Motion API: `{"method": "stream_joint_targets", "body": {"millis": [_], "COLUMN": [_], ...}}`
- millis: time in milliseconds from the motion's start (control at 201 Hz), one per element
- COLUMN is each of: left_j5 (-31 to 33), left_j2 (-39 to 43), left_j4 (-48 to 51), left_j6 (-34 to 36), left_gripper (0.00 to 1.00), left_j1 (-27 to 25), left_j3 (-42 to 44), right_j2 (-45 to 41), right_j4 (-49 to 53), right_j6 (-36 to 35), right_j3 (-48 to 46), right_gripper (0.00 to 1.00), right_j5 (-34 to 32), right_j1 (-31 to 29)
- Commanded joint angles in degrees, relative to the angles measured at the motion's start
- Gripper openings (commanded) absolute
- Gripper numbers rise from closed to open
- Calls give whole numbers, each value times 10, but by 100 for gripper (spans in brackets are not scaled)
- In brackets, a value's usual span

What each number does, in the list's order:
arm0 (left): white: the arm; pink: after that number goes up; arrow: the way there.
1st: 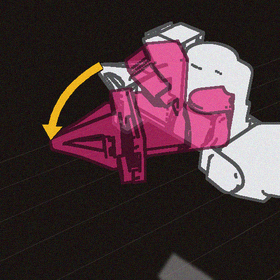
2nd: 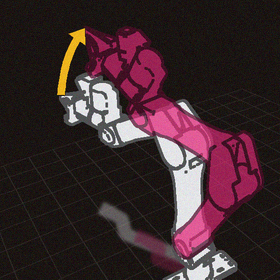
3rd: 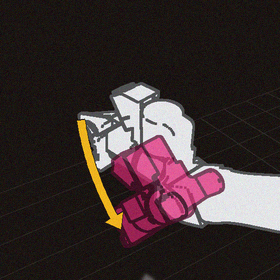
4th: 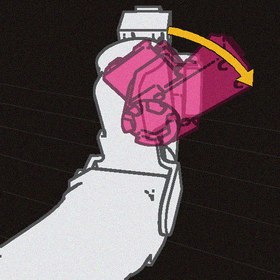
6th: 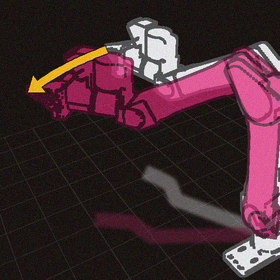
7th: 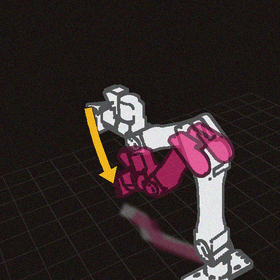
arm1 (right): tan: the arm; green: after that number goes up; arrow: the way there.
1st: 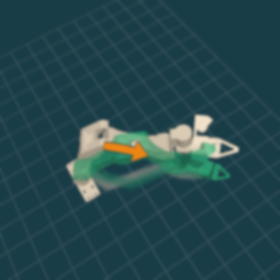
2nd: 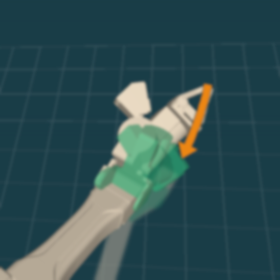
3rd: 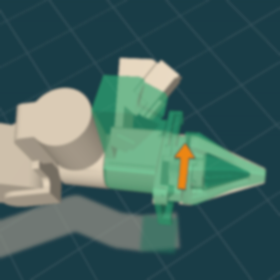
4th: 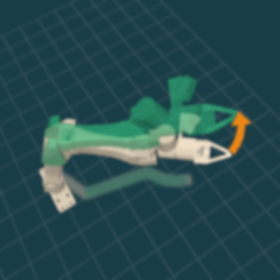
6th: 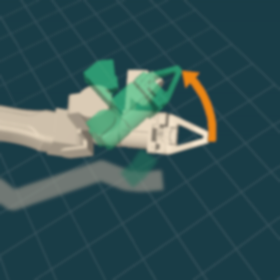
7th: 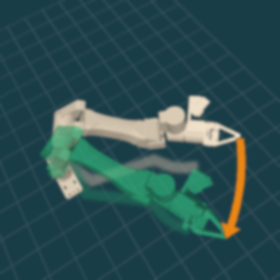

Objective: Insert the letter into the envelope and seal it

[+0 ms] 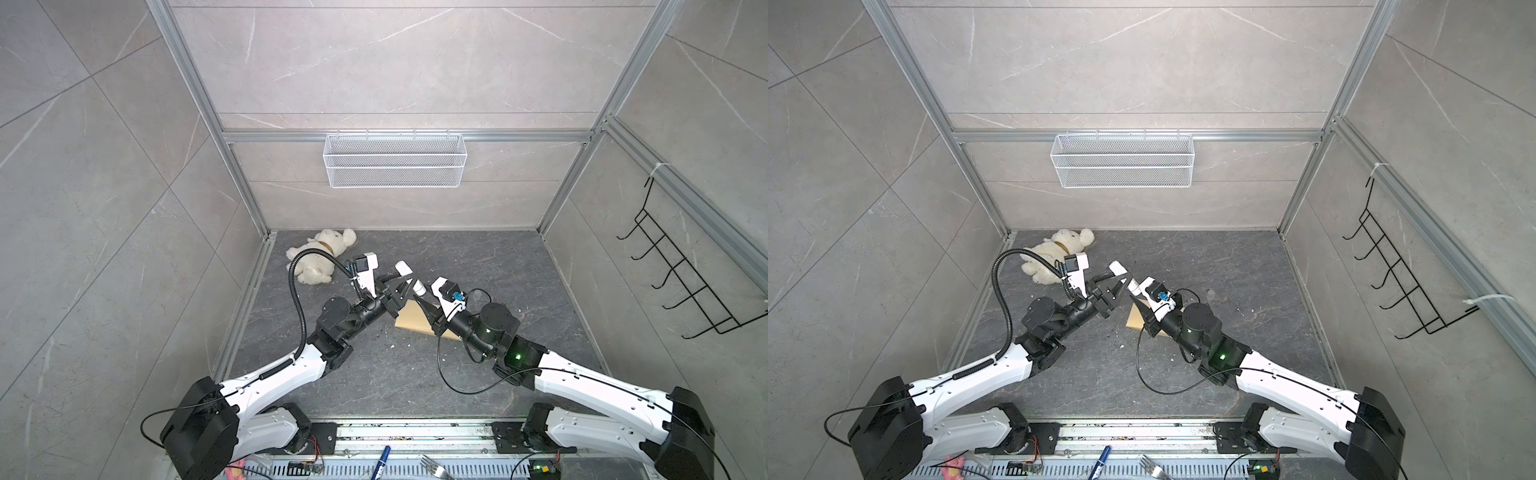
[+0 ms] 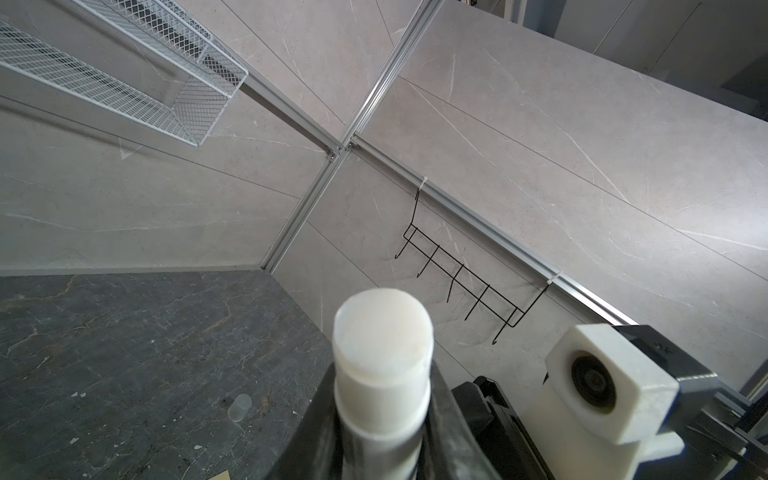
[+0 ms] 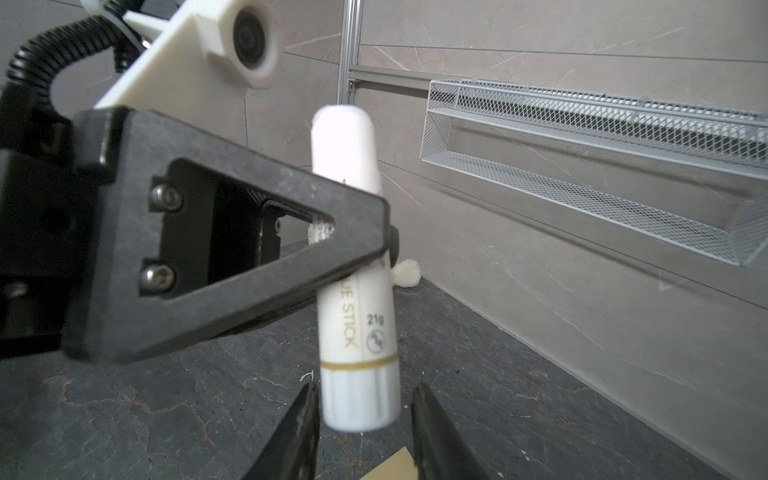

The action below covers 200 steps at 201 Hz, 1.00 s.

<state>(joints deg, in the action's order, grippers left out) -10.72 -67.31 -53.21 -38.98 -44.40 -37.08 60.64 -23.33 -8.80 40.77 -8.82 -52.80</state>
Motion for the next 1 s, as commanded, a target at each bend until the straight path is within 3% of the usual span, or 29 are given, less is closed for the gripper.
{"method": "stream_joint_targets", "body": {"millis": [0,239,871,991], "left_j5": [0,0,-4,-7], "left_j2": [16,12,8,7], "left_j4": [-20,-21,-18,-17], "left_j6": [13,10,10,10], "left_gripper": [0,0,0,0], "left_j1": [-2,-2,-2,-2], "left_j3": [-11,-12,-16,-18], "right_j2": [-10,1,17,19], "right_j4": [7,9,10,18], "right_j6": [-9,-9,-12,-15], "right_j3": [18,30,44,47], "right_gripper": [38,31,32,26], "right_j5": [-14,2,1,-1], "right_j1": [1,1,1,1]}}
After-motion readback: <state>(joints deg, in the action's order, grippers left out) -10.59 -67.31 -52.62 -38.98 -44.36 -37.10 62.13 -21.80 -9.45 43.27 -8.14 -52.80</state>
